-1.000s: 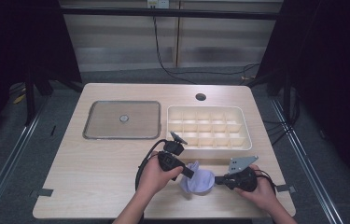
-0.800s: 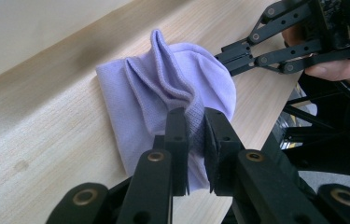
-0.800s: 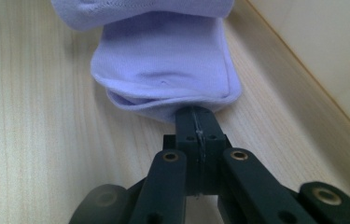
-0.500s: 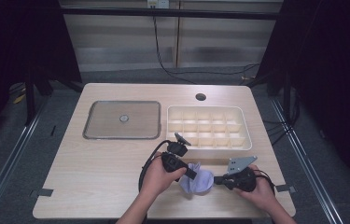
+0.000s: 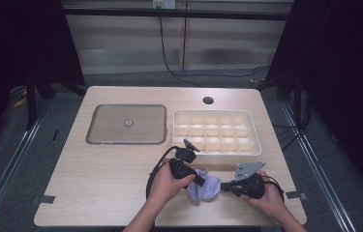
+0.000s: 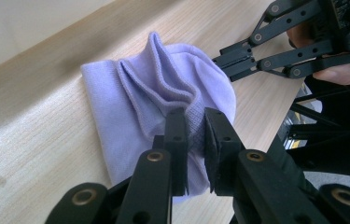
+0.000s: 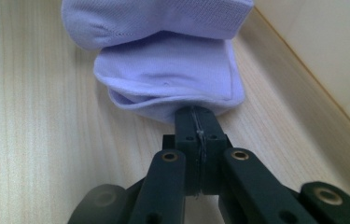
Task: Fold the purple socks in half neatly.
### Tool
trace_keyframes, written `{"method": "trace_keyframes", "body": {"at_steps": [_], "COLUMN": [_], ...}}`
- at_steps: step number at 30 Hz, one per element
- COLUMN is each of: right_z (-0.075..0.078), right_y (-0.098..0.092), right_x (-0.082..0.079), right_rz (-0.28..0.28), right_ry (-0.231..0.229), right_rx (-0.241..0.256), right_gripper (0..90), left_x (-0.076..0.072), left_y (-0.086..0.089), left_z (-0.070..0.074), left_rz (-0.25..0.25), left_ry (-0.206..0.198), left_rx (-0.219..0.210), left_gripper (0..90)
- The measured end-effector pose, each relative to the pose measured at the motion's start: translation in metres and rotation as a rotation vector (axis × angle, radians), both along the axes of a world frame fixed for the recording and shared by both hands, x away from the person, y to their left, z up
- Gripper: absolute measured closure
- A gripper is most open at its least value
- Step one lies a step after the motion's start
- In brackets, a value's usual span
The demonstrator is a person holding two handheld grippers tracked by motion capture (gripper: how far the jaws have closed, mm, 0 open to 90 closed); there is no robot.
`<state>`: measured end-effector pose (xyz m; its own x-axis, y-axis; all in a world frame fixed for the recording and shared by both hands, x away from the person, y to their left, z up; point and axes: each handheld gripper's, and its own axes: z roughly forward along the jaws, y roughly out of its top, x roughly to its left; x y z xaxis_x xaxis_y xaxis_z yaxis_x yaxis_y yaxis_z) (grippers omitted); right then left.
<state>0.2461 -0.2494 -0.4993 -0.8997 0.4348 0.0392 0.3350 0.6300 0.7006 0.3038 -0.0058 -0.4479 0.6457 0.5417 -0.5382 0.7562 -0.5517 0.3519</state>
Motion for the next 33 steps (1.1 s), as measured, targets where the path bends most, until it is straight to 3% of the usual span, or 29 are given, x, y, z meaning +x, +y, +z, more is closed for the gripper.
{"method": "trace_keyframes", "body": {"at_steps": [6, 12, 13, 19, 23, 24, 26, 33], "right_z": [0.000, 0.000, 0.000, 0.000, 0.000, 0.000, 0.000, 0.000], "right_y": [0.000, 0.001, 0.001, 0.000, 0.000, 0.000, 0.000, 0.000], "right_x": [0.000, 0.000, 0.000, 0.000, 0.001, 0.001, 0.001, 0.001], "right_rz": [0.000, 0.002, 0.002, 0.004, 0.004, 0.003, 0.001, 0.007], "right_ry": [0.002, 0.003, 0.003, 0.001, 0.002, 0.004, 0.007, 0.010], "right_rx": [0.002, -0.003, -0.003, 0.001, 0.004, 0.004, 0.005, 0.006], "right_gripper": [88.9, 88.8, 88.8, 88.8, 88.8, 88.8, 88.8, 88.8], "left_x": [-0.002, -0.003, -0.001, -0.002, -0.003, -0.005, -0.003, -0.004], "left_y": [-0.002, -0.005, -0.003, -0.005, -0.008, -0.010, -0.008, -0.011], "left_z": [-0.001, -0.001, -0.001, -0.001, -0.002, -0.003, -0.002, -0.005], "left_rz": [0.029, 0.021, -0.019, -0.025, -0.013, 0.014, -0.035, -0.033], "left_ry": [0.003, -0.006, -0.011, -0.010, -0.011, -0.006, -0.010, -0.007], "left_rx": [-0.013, -0.010, 0.001, 0.006, -0.001, -0.011, 0.006, -0.002], "left_gripper": [80.4, 80.4, 80.4, 80.3, 80.1, 80.0, 80.0, 79.3]}}
